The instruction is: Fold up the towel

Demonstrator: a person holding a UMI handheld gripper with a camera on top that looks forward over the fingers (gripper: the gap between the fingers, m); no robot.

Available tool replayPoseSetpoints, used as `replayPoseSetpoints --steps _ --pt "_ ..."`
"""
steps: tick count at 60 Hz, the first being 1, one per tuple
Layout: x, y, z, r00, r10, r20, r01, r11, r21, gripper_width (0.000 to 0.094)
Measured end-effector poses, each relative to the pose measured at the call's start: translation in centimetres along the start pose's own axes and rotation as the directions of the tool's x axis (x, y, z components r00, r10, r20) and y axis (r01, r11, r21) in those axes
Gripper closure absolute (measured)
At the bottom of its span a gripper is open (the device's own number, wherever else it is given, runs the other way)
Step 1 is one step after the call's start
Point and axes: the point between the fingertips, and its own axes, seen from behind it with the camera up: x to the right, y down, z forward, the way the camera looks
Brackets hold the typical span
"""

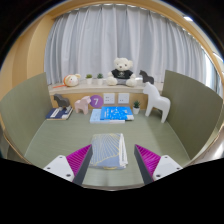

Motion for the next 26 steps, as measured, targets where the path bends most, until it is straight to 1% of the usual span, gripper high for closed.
replayPoseSetpoints --steps 13,26 --pt "-1.5 1.8 -4.7 1.0 -0.014 -0.012 0.014 1.0 0.007 0.0077" --pt "-2.4 1.9 -7.4 1.0 -0.02 -0.019 0.02 0.999 0.029 0.0077"
